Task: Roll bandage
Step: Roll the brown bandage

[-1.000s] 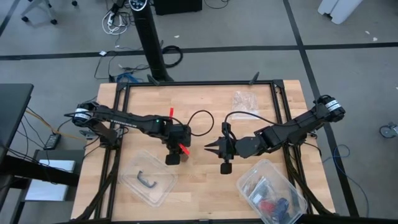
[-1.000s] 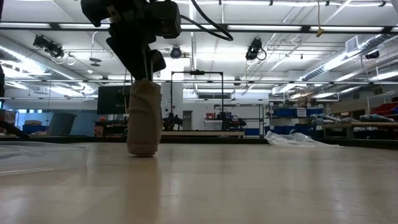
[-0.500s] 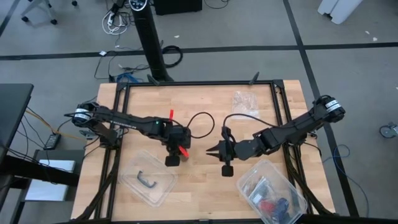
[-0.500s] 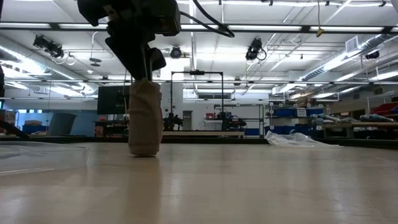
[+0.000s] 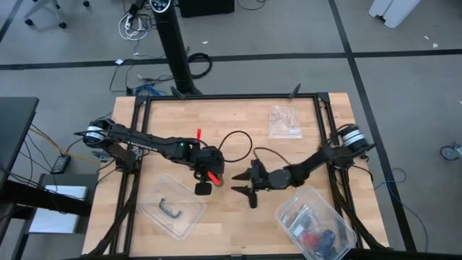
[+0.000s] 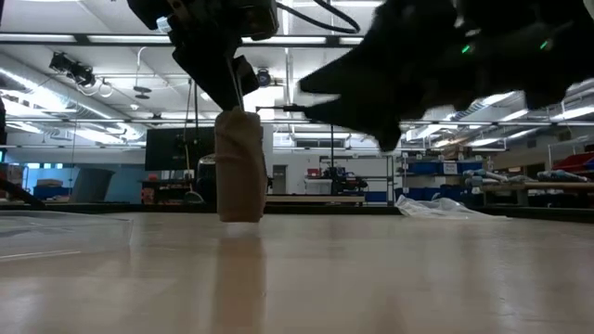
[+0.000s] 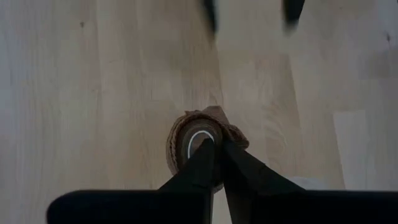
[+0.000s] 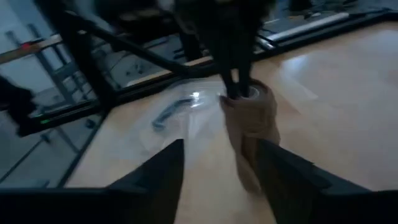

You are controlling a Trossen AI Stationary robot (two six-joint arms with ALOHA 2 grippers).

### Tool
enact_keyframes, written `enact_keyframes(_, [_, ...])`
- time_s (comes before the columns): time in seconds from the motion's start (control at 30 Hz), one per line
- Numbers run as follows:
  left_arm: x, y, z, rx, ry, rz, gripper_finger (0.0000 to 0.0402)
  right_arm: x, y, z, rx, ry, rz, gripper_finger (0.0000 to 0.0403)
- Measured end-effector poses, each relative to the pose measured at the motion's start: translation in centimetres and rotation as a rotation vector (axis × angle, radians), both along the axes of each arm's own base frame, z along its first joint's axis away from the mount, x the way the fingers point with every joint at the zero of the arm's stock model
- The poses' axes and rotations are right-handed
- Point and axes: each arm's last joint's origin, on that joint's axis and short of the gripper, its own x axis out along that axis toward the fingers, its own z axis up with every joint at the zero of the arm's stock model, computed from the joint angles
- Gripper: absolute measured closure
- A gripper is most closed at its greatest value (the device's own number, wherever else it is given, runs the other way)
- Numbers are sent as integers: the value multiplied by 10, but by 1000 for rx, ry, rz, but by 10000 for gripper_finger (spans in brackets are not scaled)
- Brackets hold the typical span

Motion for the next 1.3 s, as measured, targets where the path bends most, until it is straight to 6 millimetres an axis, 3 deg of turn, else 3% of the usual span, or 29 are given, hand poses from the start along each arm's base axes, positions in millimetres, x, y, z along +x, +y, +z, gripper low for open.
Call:
enact_keyframes(0.13, [0, 0, 0, 1, -3, 1, 373, 23, -4, -22, 6, 19, -42, 147])
enact_keyframes(0.33, [0, 0, 0, 3, -4, 2, 373, 43, -10, -30, -32, 21, -71, 98])
enact_keyframes(0.73, [3, 0, 2, -1, -37, 3, 373, 59, -24, -24, -139, 36, -60, 98])
enact_keyframes(0.87, [4, 0, 2, -2, -43, 3, 373, 59, -24, -23, -159, 36, -69, 155])
enact_keyframes(1.07, [4, 0, 2, -5, -44, 8, 373, 59, -22, -23, -193, 41, -26, 355])
enact_keyframes(1.3, [7, -1, 6, -8, -88, 2, 358, 59, -21, -23, -182, 43, -1, 358])
